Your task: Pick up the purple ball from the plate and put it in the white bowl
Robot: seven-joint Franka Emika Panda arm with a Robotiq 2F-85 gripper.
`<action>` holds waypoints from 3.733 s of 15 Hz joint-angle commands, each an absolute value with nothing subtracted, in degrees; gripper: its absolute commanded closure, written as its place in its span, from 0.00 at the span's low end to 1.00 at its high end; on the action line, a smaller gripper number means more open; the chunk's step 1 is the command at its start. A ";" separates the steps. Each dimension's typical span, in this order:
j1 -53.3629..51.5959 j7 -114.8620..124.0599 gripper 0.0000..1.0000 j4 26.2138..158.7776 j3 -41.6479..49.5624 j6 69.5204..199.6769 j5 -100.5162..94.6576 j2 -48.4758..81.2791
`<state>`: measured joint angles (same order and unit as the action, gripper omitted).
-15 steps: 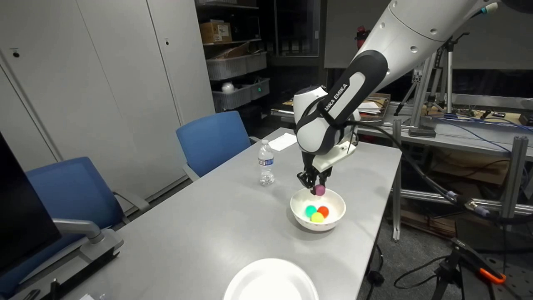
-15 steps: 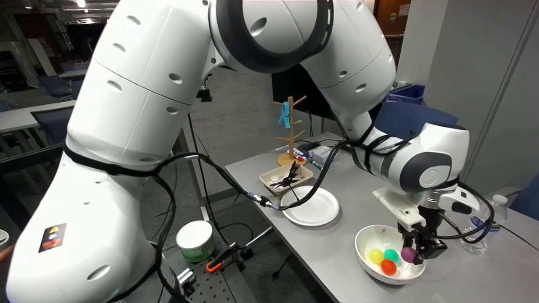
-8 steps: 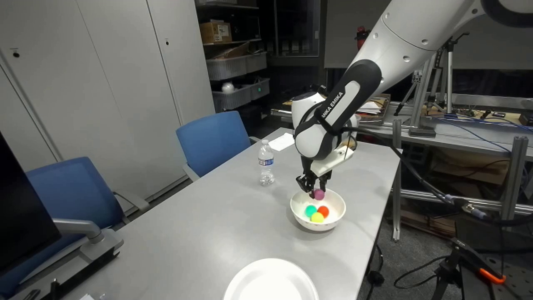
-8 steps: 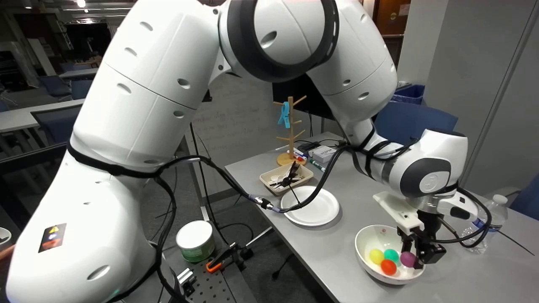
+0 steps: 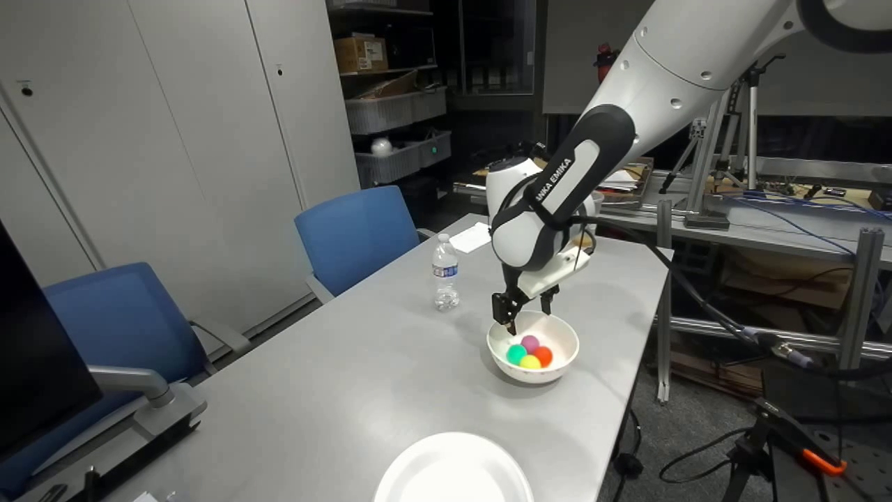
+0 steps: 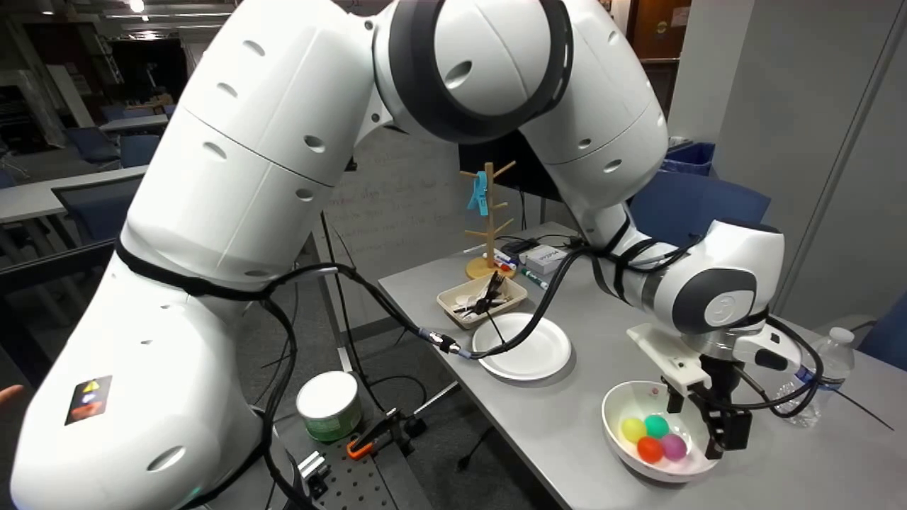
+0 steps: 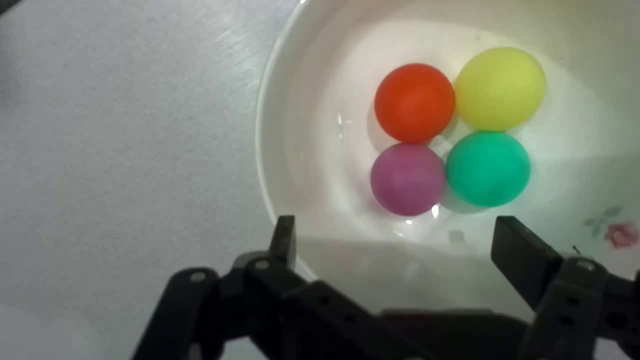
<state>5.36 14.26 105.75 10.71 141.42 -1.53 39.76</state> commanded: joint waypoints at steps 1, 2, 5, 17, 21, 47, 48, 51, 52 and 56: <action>5.21 13.81 0.00 105.98 9.84 141.07 -0.49 38.34; 5.12 13.66 0.00 106.35 9.57 140.97 -0.41 37.78; 4.18 13.98 0.00 107.78 9.20 139.97 -0.92 35.52; 1.04 13.58 0.00 121.03 7.37 138.95 -1.80 20.49; 0.41 13.65 0.00 126.38 6.52 140.21 -2.25 14.94; 1.02 13.30 0.00 139.23 3.46 141.99 -1.84 2.22; 1.01 13.30 0.00 139.23 3.46 141.99 -1.84 2.22; 1.01 13.30 0.00 139.23 3.46 141.99 -1.84 2.22; 1.02 13.30 0.00 139.23 3.46 141.99 -1.84 2.22; 1.01 13.30 0.00 139.23 3.46 141.99 -1.84 2.22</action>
<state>0.48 13.31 139.30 3.98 142.12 -1.82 2.25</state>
